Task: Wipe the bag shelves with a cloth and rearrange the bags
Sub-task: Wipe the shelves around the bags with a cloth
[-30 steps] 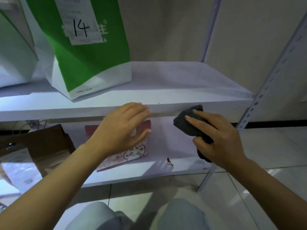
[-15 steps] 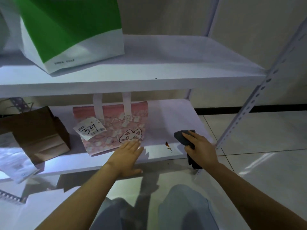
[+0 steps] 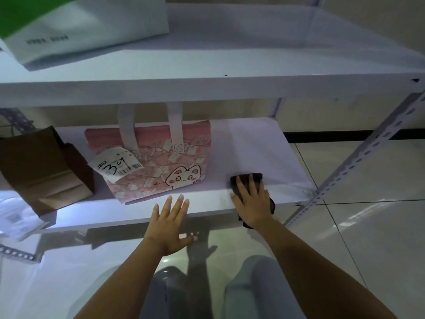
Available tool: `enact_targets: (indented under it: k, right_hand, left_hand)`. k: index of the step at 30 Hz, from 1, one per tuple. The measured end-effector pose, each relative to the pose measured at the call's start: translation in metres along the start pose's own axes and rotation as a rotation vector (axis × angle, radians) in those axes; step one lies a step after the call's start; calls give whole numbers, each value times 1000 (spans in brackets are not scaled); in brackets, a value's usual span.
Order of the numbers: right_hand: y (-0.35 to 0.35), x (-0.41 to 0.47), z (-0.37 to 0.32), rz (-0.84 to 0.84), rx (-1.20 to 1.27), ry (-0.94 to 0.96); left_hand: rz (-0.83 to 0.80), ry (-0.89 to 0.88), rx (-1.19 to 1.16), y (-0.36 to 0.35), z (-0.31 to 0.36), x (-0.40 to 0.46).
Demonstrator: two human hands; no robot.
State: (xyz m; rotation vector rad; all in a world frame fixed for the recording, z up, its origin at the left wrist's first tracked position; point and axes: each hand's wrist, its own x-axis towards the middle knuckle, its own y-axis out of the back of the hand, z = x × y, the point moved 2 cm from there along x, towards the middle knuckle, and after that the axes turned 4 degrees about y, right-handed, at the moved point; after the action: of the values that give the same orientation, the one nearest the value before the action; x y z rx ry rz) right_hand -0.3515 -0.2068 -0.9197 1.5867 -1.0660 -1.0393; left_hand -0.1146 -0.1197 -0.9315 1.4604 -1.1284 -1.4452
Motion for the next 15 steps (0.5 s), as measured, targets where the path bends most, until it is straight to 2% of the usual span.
enact_targets:
  k: [2,4,8,11,12,15]
  right_hand:
    - [-5,-7,7,-37,-83,139]
    - [-3,-15,20,-18,-158,193]
    - [2,-5,40,-67,-144,82]
    - [10,16,28,16,-86,-5]
    - [9,23,22,-20,-108,-22]
    - [1,32,-5,-78,-164,66]
  left_hand:
    - [46,-2,-31,-8,-2,1]
    - [75,-14,-57,-11,-5,4]
    - [64,-27,-50,-13,-7,7]
    - [63,-31,-60,-11,-7,8]
    - [57,-32,-59,-12,-7,8]
    - [43,-35,-52,-13,-8,10]
